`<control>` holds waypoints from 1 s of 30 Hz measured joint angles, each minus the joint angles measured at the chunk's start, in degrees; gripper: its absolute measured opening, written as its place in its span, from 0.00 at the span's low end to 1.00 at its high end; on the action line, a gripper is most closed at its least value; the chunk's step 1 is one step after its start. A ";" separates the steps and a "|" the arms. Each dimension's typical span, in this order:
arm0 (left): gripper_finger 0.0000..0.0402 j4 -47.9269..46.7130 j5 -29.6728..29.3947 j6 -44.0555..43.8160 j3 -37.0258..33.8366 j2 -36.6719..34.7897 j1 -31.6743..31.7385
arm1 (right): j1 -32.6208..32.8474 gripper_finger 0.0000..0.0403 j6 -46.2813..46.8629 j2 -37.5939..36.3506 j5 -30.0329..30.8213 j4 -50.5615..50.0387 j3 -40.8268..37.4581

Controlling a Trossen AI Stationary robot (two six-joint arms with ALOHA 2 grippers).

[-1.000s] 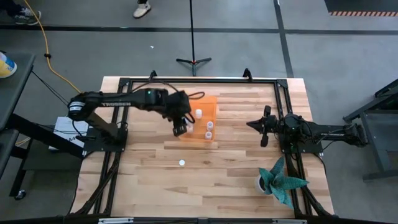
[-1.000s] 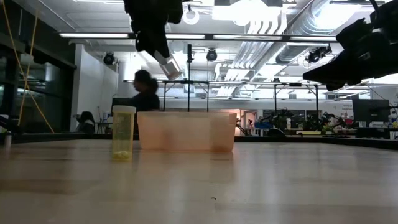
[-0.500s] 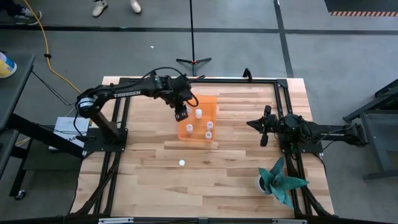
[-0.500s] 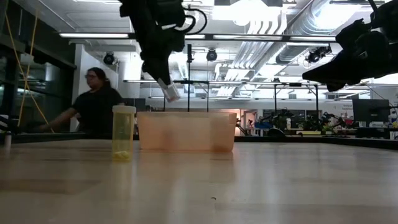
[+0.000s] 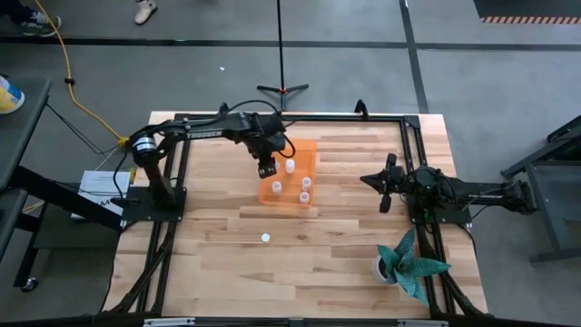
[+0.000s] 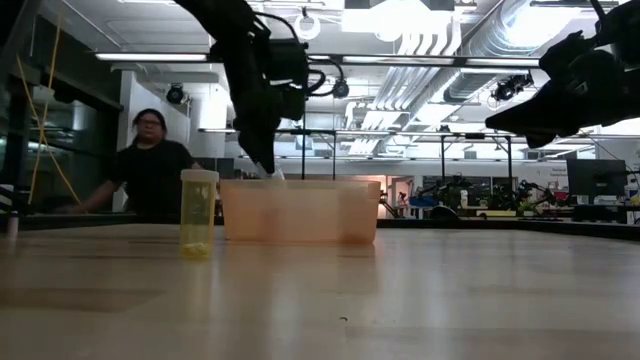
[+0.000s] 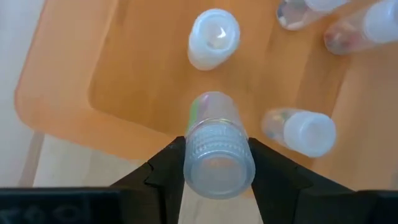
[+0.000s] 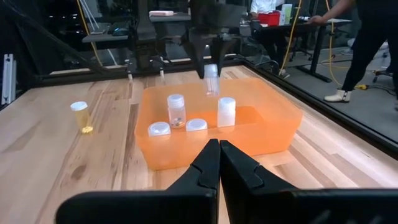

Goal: Pick and place pill bottles into a basket
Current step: Put the transparent medicine bottle into the yellow bin

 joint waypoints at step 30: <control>0.57 1.73 -0.22 -0.68 0.02 5.15 0.04 | 0.00 0.00 -0.22 0.00 1.38 -0.31 0.00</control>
